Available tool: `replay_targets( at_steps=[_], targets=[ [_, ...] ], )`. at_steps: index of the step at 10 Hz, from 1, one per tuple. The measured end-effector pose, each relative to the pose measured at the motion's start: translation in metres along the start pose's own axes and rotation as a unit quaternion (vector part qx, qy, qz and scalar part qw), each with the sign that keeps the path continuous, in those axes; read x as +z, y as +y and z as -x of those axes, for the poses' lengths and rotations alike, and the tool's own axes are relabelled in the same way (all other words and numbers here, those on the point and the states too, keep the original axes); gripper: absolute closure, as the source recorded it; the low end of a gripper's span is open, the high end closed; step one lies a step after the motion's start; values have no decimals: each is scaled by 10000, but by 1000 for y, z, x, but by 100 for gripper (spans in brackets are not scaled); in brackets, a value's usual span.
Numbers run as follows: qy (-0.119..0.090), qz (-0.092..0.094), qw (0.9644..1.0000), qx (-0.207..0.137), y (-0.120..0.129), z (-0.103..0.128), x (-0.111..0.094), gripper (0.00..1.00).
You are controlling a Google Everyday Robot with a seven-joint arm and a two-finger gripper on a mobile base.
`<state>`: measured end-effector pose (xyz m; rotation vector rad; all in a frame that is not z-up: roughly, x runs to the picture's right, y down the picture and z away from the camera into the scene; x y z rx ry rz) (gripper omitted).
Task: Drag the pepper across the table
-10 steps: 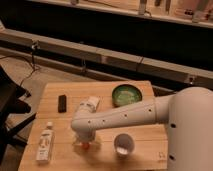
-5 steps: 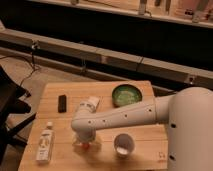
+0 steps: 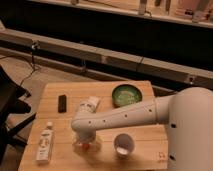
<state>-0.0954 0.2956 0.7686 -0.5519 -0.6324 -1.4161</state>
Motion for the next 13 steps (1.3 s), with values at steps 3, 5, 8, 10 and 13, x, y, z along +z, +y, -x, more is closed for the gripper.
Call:
replay_targets(
  at_steps=[3, 5, 8, 10, 13],
  targets=[
    [0, 90, 10000, 12, -2, -4, 3, 40],
    [27, 180, 9998, 22, -9, -8, 5, 59],
    [146, 408, 9991, -3, -16, -9, 4, 88],
    [93, 337, 9994, 7, -16, -10, 2, 100],
    [107, 334, 9994, -12, -8, -17, 1, 100]
  ],
)
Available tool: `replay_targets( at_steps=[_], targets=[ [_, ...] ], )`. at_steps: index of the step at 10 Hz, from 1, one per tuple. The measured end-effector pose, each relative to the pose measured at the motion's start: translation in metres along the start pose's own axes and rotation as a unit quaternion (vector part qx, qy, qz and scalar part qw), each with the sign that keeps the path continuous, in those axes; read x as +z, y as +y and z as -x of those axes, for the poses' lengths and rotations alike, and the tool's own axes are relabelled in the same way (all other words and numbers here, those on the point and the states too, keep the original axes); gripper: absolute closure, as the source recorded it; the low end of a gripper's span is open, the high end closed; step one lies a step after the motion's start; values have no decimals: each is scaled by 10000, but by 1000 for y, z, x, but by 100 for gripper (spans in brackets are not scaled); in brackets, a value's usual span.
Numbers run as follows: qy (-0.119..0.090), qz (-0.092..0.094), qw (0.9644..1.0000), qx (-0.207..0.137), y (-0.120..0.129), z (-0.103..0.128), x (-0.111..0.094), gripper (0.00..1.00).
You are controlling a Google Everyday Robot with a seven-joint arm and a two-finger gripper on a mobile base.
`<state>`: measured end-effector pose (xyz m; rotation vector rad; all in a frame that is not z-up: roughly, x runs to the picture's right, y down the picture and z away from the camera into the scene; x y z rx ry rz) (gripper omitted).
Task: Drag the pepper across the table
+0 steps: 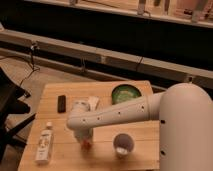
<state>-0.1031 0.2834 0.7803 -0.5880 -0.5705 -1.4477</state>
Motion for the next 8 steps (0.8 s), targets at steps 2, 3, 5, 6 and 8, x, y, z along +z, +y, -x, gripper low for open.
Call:
replay_targets(
  at_steps=[2, 3, 5, 6, 8],
  targets=[
    [15, 86, 10000, 13, 1, 0, -1, 100],
    [-12, 49, 10000, 26, 1, 0, -1, 100],
    [-7, 32, 10000, 11, 7, -4, -2, 100],
    [2, 24, 10000, -5, 6, -7, -3, 100],
    [-4, 50, 10000, -8, 6, -7, -4, 100]
  ],
)
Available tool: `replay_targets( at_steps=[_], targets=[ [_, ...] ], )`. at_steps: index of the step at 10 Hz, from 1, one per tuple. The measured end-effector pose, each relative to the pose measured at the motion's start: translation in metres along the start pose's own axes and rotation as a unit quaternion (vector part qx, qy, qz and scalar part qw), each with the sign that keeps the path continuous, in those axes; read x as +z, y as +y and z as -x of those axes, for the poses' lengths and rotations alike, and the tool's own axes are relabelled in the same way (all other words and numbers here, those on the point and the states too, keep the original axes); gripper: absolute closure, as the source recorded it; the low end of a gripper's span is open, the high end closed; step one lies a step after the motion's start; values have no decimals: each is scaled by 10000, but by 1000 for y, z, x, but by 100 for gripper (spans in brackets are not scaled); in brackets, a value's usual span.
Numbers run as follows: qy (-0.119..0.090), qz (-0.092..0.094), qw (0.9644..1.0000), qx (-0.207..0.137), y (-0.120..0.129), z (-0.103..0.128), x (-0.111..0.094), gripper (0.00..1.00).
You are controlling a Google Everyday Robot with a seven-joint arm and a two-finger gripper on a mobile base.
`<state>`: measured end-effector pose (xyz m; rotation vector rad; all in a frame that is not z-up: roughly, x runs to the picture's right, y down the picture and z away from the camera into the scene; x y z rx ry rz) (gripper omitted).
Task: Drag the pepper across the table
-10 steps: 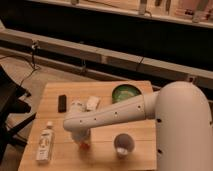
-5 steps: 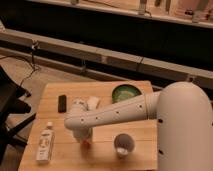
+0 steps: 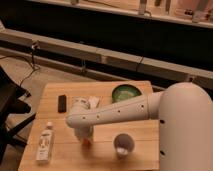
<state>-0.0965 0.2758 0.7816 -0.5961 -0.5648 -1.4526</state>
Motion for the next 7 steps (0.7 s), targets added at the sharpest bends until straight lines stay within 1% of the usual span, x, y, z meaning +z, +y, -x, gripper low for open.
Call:
replay_targets(
  at_steps=[4, 7],
  targets=[
    [1, -16, 10000, 37, 9, -7, -2, 100],
    [1, -27, 10000, 32, 10, -9, -3, 100]
  ],
)
